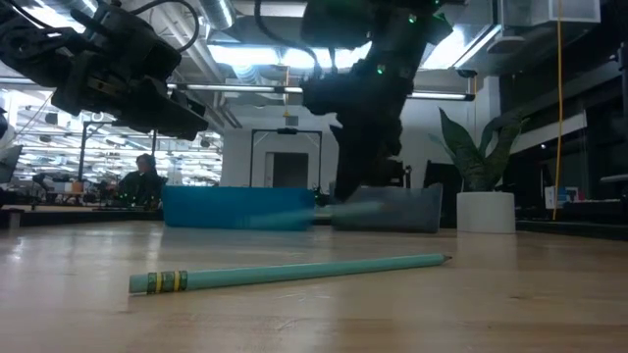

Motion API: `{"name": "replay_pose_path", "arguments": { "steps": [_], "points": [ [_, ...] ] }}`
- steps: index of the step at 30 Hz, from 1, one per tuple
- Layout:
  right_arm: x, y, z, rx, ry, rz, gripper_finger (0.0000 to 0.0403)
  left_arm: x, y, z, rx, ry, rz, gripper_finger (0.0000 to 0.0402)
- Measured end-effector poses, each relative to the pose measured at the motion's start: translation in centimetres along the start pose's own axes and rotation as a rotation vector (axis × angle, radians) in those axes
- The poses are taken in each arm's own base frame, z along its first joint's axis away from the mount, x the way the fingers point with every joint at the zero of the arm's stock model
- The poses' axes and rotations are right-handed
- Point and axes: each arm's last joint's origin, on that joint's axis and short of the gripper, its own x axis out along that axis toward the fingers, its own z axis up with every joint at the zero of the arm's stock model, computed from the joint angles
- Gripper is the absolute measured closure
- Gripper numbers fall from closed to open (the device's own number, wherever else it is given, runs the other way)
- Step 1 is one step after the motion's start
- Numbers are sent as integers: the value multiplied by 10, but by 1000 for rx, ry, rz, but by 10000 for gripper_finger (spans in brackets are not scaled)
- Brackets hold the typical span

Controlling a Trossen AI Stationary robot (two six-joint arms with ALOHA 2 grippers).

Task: Sort pens & pencils
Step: Put the light green pencil into the blue bin

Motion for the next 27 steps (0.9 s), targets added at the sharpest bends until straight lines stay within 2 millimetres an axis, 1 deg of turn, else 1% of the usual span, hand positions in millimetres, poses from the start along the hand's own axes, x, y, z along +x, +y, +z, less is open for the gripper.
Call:
{"name": "replay_pose_path", "arguments": {
  "steps": [6, 14, 16, 20, 23, 27],
  "points": [
    [-7, 2, 7, -9, -22, 2, 394, 0, 0, 0, -1, 0, 0, 381],
    [-5, 1, 4, 23, -10, -2, 392, 0, 0, 0, -2, 0, 0, 400],
    [-3, 2, 4, 25, -20, 22, 389, 0, 0, 0, -1, 0, 0, 400],
    [2, 6, 5, 45, -68, 116, 366, 0, 0, 0, -1, 0, 0, 390],
    [9, 11, 2, 72, -50, 148, 340, 0, 0, 0, -1, 0, 1, 383],
    [26, 25, -5, 45, -22, 194, 307, 0, 0, 0, 9, 1, 2, 376]
  ]
}}
